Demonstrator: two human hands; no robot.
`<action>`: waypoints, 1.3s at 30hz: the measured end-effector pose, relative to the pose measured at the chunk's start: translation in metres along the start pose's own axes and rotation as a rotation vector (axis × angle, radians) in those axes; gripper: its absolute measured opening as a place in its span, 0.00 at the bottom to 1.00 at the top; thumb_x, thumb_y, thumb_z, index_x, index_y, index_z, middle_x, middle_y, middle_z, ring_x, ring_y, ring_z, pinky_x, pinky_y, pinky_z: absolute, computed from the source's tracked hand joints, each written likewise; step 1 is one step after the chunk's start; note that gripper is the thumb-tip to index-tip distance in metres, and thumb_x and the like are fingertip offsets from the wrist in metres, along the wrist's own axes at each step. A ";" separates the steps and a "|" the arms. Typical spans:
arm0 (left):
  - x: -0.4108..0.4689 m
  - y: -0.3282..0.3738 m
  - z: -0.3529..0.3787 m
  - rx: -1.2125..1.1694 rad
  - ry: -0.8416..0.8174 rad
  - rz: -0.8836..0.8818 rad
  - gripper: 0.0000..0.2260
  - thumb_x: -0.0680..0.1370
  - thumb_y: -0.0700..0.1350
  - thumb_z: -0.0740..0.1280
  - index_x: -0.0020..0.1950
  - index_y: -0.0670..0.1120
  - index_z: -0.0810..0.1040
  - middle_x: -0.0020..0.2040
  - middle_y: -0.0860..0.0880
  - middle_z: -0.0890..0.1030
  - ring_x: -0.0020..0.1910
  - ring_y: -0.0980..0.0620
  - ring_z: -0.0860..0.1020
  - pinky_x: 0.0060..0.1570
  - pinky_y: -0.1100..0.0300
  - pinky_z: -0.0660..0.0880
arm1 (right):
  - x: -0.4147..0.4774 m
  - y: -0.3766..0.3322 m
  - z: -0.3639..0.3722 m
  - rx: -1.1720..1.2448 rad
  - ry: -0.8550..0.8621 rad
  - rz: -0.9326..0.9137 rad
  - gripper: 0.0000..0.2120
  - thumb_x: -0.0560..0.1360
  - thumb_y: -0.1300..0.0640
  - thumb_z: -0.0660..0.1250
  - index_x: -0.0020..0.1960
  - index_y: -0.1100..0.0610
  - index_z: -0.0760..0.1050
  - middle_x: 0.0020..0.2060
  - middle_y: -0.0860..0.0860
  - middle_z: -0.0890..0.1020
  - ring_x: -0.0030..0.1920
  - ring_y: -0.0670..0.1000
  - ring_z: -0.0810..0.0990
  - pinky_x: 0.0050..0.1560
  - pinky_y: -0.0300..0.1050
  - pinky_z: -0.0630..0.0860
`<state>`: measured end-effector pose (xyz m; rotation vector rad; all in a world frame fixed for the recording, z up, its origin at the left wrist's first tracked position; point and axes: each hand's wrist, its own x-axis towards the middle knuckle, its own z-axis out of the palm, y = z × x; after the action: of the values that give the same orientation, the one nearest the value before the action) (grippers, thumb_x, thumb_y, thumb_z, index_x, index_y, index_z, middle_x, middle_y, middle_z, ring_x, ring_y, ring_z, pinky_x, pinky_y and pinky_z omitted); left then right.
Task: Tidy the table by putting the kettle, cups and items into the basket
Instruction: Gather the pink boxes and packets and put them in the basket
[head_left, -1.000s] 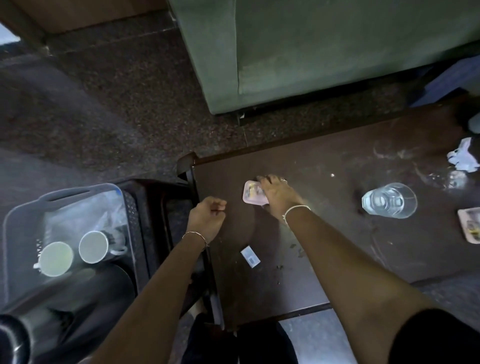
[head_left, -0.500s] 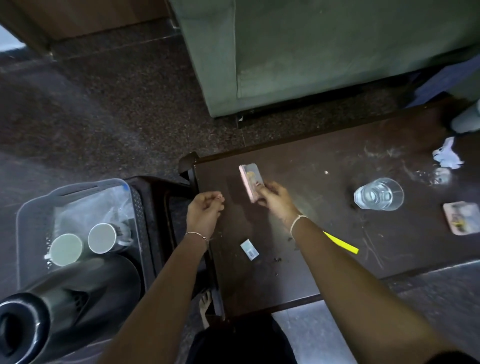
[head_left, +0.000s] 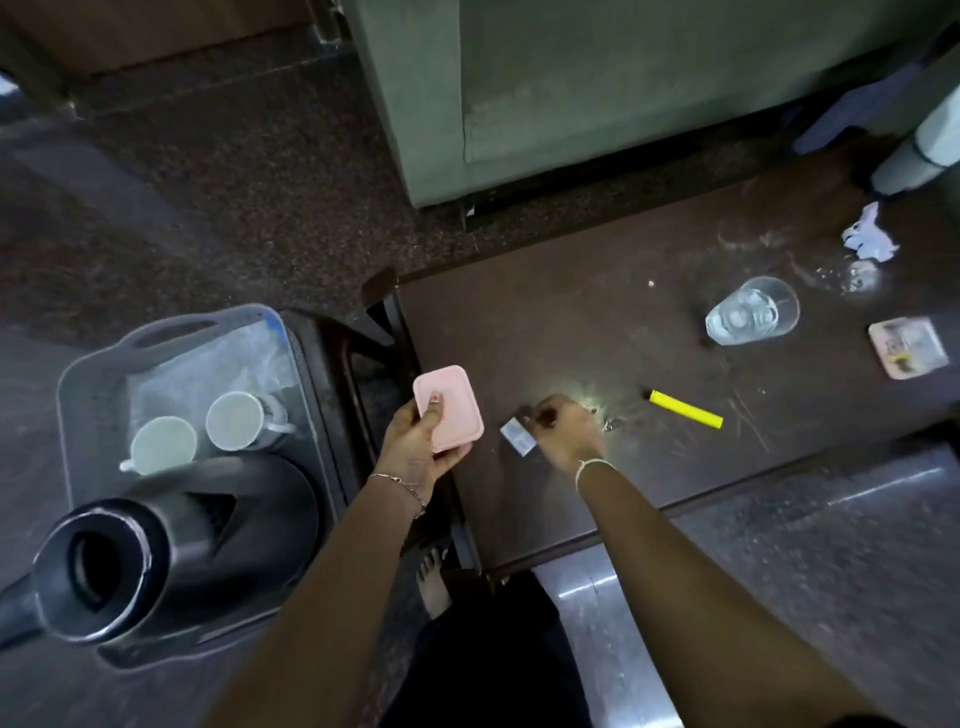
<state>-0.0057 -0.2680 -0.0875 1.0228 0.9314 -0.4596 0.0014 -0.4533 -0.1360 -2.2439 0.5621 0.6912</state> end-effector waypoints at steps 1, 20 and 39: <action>0.001 -0.006 -0.006 -0.007 0.009 -0.015 0.18 0.81 0.47 0.62 0.69 0.44 0.69 0.66 0.42 0.75 0.65 0.40 0.74 0.49 0.47 0.78 | 0.000 0.009 0.004 -0.037 0.029 0.009 0.09 0.73 0.51 0.72 0.50 0.54 0.81 0.48 0.55 0.85 0.50 0.56 0.82 0.50 0.45 0.77; -0.003 -0.038 -0.047 -0.016 0.015 -0.067 0.16 0.79 0.48 0.65 0.67 0.47 0.72 0.65 0.42 0.77 0.63 0.42 0.76 0.42 0.50 0.80 | -0.001 0.022 0.050 -0.029 0.077 0.011 0.15 0.72 0.57 0.73 0.56 0.59 0.75 0.50 0.59 0.83 0.54 0.60 0.80 0.56 0.52 0.75; -0.093 0.086 -0.018 -0.076 0.062 0.137 0.04 0.77 0.48 0.67 0.51 0.51 0.76 0.48 0.48 0.81 0.46 0.49 0.79 0.37 0.56 0.76 | -0.089 -0.144 -0.042 0.797 -0.134 -0.078 0.15 0.76 0.67 0.67 0.62 0.68 0.73 0.49 0.62 0.79 0.41 0.51 0.79 0.41 0.39 0.81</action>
<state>-0.0038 -0.2194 0.0304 1.0291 0.9209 -0.2777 0.0286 -0.3732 0.0165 -1.4571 0.5543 0.4578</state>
